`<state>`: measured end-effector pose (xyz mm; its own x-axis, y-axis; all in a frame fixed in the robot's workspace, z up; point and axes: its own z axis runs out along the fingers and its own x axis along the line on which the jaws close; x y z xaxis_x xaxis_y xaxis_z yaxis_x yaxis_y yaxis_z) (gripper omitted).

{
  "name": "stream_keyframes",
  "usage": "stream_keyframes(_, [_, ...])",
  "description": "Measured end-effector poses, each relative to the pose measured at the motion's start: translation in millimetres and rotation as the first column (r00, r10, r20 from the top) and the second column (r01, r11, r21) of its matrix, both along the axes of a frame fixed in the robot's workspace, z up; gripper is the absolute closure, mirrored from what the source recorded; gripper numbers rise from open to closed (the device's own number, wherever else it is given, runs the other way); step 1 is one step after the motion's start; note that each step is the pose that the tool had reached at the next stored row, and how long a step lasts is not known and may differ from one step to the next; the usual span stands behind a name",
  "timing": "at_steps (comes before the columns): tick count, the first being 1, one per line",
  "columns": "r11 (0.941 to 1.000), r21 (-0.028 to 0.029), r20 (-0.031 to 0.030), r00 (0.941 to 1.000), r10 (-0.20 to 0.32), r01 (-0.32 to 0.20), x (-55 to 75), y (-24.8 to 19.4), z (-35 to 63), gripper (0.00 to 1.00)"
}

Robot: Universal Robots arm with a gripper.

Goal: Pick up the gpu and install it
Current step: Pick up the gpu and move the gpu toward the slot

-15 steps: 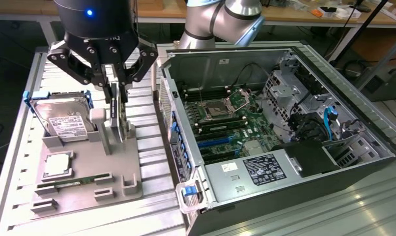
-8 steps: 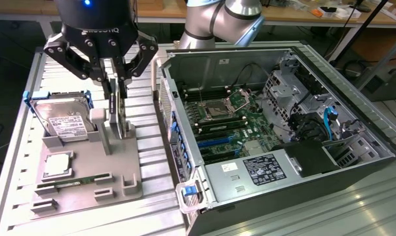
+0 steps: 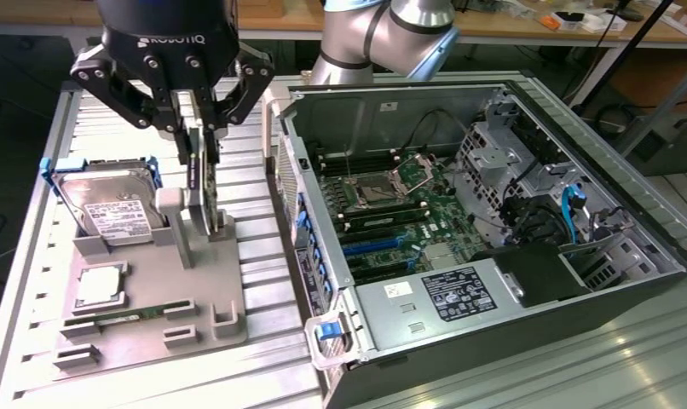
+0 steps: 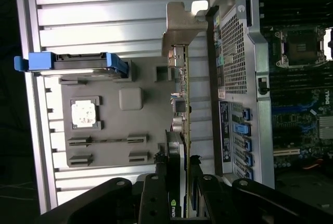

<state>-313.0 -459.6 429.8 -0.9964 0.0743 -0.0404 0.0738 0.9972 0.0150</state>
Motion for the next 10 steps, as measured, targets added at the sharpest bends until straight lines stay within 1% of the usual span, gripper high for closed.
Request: stream_keyframes(10, [1.0,0.0,-0.0005,1.0,0.0,0.0,0.0,0.0,7.4,0.73])
